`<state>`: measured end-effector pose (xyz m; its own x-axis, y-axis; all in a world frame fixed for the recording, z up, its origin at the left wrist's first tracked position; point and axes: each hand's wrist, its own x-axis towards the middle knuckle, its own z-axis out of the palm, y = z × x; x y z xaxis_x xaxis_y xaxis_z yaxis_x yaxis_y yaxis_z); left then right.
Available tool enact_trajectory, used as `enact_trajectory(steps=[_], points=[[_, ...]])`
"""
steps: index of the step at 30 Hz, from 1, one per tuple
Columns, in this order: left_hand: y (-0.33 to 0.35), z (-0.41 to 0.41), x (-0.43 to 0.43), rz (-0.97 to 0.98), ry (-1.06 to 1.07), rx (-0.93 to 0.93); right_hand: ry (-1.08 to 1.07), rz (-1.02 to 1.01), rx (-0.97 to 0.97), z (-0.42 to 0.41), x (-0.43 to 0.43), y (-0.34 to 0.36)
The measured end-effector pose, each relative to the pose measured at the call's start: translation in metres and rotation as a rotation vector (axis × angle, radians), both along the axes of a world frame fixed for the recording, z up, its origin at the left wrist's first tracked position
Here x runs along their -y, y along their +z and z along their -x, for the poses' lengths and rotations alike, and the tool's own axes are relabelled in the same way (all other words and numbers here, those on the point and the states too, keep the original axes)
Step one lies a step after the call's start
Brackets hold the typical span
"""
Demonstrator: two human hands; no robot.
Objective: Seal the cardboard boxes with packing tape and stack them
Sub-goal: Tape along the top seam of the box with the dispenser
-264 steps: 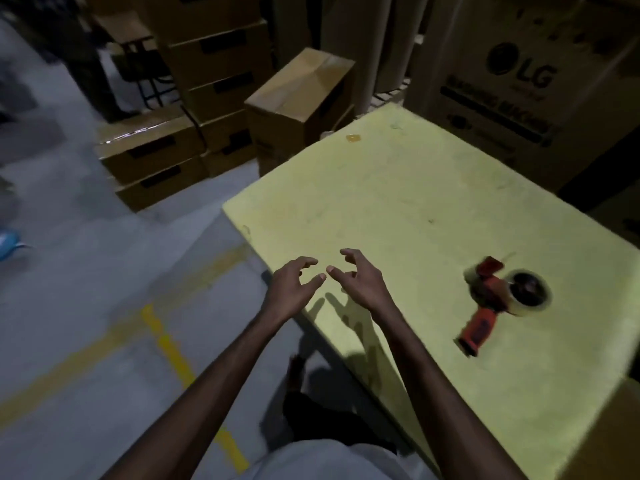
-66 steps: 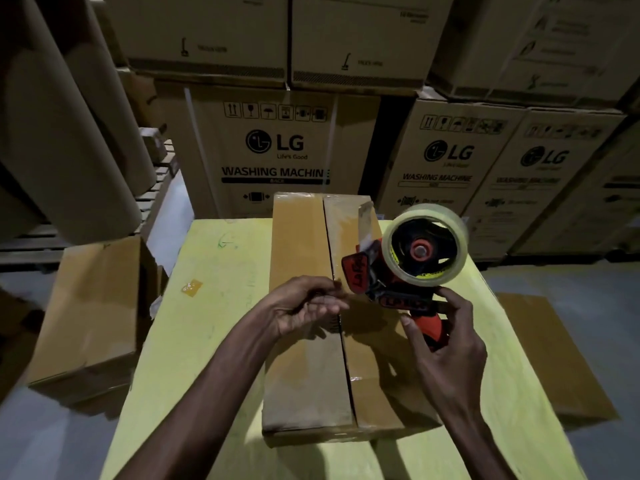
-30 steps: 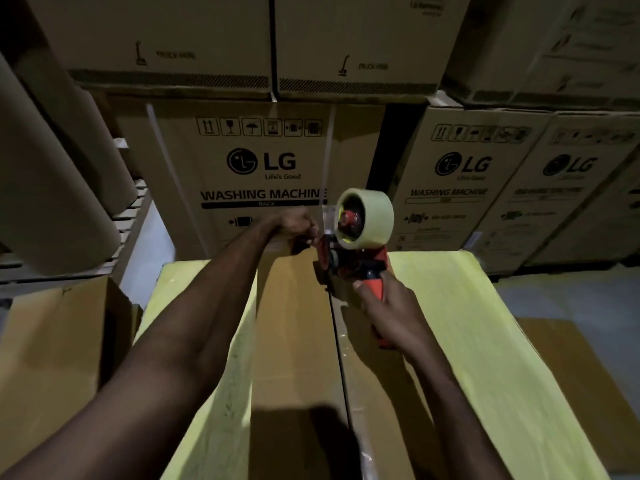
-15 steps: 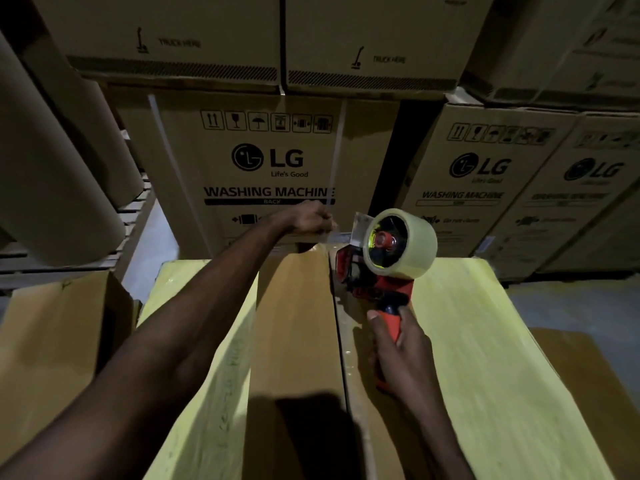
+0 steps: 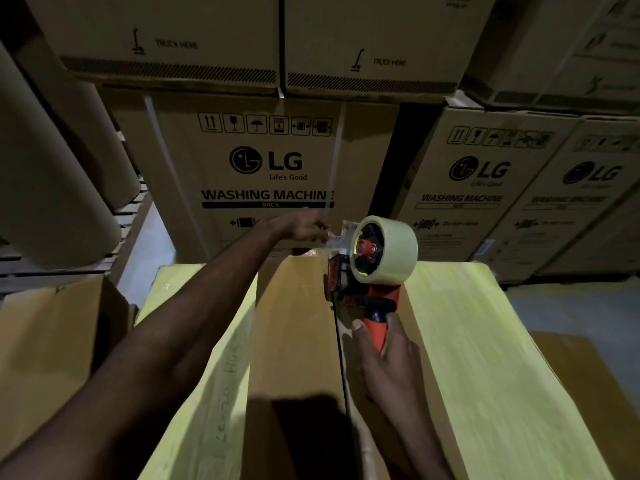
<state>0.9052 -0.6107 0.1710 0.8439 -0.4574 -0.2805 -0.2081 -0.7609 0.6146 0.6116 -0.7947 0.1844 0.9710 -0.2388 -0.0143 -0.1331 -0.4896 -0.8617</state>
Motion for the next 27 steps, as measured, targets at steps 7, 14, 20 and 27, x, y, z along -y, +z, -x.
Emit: enact_trajectory(steps=[7, 14, 20, 27], points=[[-0.005, -0.005, 0.001, -0.057, -0.044, -0.019, 0.021, -0.011, -0.004, 0.001, -0.003, -0.002], [0.007, 0.003, 0.005, -0.052, -0.114, -0.080, 0.018, -0.022, -0.048, 0.002, -0.005, -0.009], [-0.010, 0.018, -0.006, 0.104, 0.154, 0.000, 0.019, -0.040, -0.064, 0.003, -0.007, -0.002], [0.001, 0.037, -0.005, 0.292, 0.014, 0.150, 0.031, 0.023, -0.130, 0.004, -0.007, 0.004]])
